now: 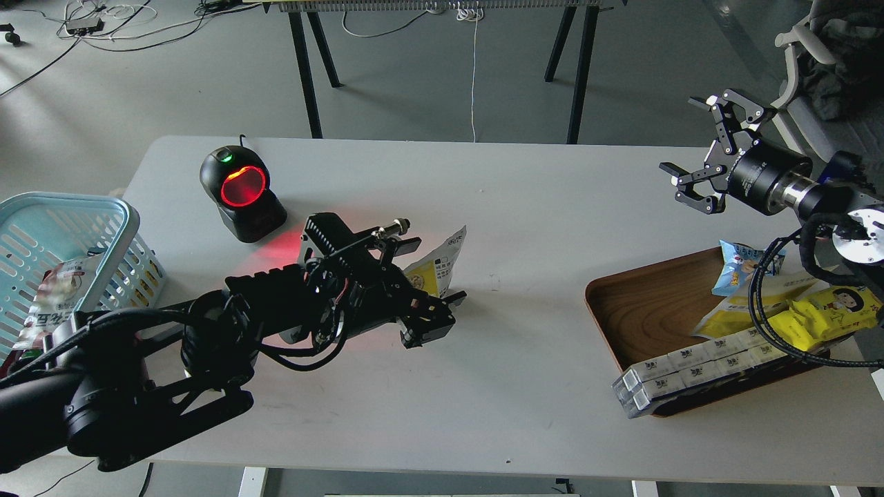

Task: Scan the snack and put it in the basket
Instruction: 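Reach the left gripper to the standing yellow packet and grasp it, then hold the yellow packet with the left gripper in front of the scanner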

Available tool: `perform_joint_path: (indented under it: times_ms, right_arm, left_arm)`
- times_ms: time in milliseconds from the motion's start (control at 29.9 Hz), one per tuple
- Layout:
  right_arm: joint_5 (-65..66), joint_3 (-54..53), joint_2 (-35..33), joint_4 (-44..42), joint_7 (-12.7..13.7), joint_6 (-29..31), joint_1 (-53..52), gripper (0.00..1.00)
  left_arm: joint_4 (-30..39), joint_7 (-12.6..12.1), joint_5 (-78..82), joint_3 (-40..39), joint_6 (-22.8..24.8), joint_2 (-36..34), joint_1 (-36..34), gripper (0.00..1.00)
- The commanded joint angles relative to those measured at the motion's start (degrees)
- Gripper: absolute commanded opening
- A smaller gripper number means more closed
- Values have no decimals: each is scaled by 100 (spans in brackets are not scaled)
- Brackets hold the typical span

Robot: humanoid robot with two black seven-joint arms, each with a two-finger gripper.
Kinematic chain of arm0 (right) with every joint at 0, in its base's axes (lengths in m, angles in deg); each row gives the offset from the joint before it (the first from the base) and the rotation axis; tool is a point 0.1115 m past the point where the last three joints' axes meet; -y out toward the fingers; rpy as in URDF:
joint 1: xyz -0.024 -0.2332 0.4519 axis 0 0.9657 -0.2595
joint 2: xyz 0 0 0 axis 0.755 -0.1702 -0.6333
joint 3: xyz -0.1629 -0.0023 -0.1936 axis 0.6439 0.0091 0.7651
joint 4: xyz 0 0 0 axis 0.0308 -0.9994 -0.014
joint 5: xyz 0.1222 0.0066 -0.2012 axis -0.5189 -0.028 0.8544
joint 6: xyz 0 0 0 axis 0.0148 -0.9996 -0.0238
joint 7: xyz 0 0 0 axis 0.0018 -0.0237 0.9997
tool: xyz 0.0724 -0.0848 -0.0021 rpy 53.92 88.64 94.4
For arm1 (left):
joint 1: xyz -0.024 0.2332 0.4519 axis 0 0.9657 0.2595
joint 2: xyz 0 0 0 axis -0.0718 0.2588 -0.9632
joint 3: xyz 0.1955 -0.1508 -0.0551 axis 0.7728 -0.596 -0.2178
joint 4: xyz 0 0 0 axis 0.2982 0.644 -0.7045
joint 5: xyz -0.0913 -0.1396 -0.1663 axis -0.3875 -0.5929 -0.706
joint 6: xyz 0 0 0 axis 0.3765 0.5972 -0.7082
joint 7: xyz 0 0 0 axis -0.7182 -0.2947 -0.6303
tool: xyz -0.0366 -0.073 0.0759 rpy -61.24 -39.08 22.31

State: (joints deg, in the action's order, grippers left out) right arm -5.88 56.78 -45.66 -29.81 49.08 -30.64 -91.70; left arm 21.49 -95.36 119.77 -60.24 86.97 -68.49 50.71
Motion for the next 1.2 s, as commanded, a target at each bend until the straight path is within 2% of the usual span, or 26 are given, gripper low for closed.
perform_joint_path:
  times_ms: [0,201,268,401,502,602,669,736,836,1104,1170]
  right_arm:
    - [1,-15,9,1,-2,0,1,99]
    - [1,-24,0,9,-11,0,1,99]
    - [1,-24,0,18,-11,0,1,99]
    - [1,-33,0,27,-11,0,1,99]
    - [1,-33,9,27,-11,0,0,99]
    - [1,-41,9,27,-11,0,1,99]
    - [1,-41,9,27,-11,0,0,99]
    - [1,-41,0,27,-11,0,1,99]
    - [1,-41,0,27,-11,0,0,99]
    - [1,-50,0,27,-11,0,-8,99]
    - [1,-50,0,27,-11,0,-8,99]
  left_arm:
    - [-116,10,0,-21,-31,28,10,93]
    - [-151,1,0,-21,-39,-34,19,77]
    - [-168,1,0,-21,-48,-60,19,65]
    - [-204,1,0,-3,-57,-69,28,52]
    - [-221,-8,0,-3,-57,-78,28,38]
    - [-239,-113,0,-3,-48,-122,54,24]
    - [-239,-253,0,-3,-48,-131,81,21]
    - [-239,-333,0,-21,-66,-131,98,6]
    - [-239,-368,0,-56,-92,-139,168,1]
    - [-195,-351,0,-267,-399,-280,177,1]
    - [-151,-255,0,-372,-566,-332,177,1]
